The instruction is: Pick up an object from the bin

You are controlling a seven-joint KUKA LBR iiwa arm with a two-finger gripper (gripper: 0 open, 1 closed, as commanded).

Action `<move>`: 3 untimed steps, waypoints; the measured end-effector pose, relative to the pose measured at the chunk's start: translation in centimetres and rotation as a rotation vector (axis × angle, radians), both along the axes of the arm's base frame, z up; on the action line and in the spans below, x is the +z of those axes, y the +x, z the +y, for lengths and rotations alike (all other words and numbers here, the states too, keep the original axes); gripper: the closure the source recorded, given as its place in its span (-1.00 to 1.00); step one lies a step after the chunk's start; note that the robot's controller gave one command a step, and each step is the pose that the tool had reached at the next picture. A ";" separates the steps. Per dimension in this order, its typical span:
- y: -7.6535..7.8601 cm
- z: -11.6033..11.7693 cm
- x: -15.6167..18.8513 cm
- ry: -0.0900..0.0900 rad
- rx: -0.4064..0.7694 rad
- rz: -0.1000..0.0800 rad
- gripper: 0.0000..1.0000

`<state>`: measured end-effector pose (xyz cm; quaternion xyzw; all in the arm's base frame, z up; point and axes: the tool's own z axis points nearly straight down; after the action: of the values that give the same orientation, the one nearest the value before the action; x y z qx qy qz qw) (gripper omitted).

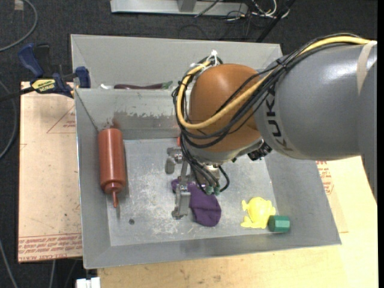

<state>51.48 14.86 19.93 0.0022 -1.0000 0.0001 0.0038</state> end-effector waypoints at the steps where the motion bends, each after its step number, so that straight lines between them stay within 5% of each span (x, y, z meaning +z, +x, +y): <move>1: 0.1 -0.1 0.4 0.002 -0.004 -0.007 -1.00; 2: -0.7 -3.2 -2.2 0.004 -0.013 -0.009 -1.00; 3: 0.8 -5.9 -5.1 0.001 0.055 -0.007 -1.00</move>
Offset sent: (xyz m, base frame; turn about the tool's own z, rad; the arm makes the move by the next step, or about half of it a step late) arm -0.0150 -0.0654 -0.0484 0.0295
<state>52.29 8.93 14.81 0.0298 -0.9996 -0.0001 0.0005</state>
